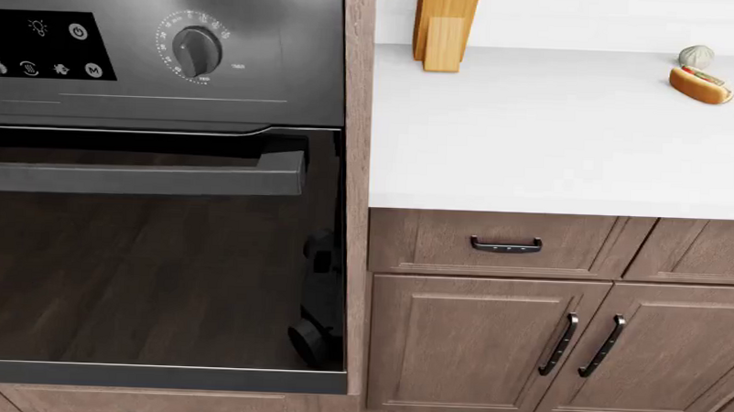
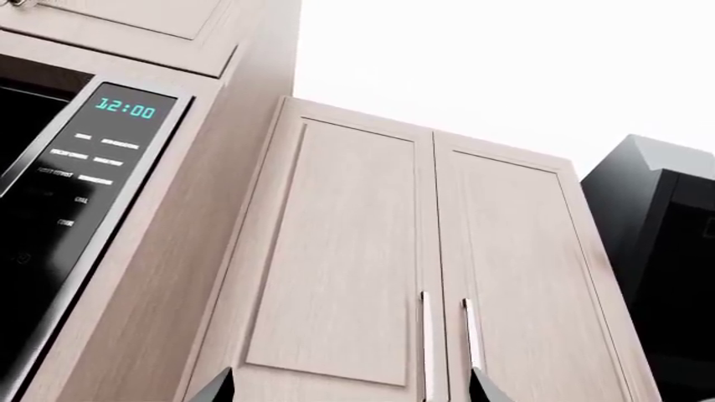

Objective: Open the microwave door

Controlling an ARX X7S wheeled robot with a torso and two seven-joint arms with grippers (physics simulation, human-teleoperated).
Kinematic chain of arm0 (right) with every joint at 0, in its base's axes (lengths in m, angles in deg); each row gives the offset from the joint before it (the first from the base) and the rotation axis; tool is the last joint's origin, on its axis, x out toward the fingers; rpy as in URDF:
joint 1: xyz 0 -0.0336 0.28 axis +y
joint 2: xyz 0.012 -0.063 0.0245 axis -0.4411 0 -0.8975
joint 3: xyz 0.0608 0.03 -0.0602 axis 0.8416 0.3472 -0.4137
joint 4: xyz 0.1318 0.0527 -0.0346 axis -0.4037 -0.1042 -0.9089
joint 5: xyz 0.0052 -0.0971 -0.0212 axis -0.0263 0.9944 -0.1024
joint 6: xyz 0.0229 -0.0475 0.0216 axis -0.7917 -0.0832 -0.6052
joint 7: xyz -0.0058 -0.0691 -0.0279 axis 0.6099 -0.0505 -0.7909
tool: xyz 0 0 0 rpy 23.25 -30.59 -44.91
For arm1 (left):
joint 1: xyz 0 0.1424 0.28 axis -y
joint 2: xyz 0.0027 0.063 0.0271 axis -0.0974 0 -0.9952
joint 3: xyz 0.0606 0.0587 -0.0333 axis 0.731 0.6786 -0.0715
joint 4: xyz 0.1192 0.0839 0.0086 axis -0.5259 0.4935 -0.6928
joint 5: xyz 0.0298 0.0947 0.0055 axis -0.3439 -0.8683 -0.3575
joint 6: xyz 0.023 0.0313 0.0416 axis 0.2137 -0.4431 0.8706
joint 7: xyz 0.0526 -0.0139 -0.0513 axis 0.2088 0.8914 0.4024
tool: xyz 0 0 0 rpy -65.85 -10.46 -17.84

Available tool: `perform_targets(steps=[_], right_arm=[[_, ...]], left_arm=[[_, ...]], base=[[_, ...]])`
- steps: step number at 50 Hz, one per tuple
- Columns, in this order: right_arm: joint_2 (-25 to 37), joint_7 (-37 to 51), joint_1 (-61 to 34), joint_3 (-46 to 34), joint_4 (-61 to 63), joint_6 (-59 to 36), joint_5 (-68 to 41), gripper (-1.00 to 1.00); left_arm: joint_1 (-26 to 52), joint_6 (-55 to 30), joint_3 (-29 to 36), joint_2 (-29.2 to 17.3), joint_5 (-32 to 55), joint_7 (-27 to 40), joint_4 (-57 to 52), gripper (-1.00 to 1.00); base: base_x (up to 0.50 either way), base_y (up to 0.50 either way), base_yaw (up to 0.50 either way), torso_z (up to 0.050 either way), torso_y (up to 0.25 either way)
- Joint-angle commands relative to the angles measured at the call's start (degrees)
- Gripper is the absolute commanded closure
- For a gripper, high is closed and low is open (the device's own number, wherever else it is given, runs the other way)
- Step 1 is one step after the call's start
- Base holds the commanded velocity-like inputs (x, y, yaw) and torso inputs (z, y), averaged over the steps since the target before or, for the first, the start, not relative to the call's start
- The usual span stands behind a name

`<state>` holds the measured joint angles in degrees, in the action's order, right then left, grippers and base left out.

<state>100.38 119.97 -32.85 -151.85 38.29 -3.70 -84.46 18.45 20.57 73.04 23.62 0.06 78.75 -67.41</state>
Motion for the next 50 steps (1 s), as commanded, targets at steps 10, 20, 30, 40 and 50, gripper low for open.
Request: perform_targets(steps=[10, 20, 30, 40, 50], right_arm=[[-1.03, 0.48, -1.76, -2.46, -0.16, 0.17, 0.51, -1.00], [-0.93, 0.66, -3.32, -3.77, -0.01, 0.25, 0.20, -1.00], [-1.12, 0.86, -4.31, -4.88, -0.12, 0.45, 0.19, -1.00], [-1.98, 1.01, -5.66, -5.40, -0.17, -0.26, -0.56, -1.00], [-2.40, 1.16, -7.13, -6.15, -0.21, -0.40, -1.07, -1.00]], left_arm=[[-1.49, -7.22, -3.09, -9.35, -0.66, 1.23, -5.58, -1.00], [-2.87, -10.91, -5.01, -12.68, -0.19, 1.71, -9.44, -1.00], [-3.76, -16.42, -8.00, -17.19, 0.79, 1.82, -14.52, -1.00], [-4.59, -20.11, -10.33, -22.43, 1.36, 1.15, -17.78, -1.00], [-5.35, -22.19, -12.37, -27.27, 1.73, 0.13, -18.56, -1.00]], base=[[0.00, 0.00, 0.00, 0.000, 0.000], [0.00, 0.00, 0.00, 0.000, 0.000], [0.00, 0.00, 0.00, 0.000, 0.000], [0.00, 0.00, 0.00, 0.000, 0.000], [0.00, 0.00, 0.00, 0.000, 0.000]])
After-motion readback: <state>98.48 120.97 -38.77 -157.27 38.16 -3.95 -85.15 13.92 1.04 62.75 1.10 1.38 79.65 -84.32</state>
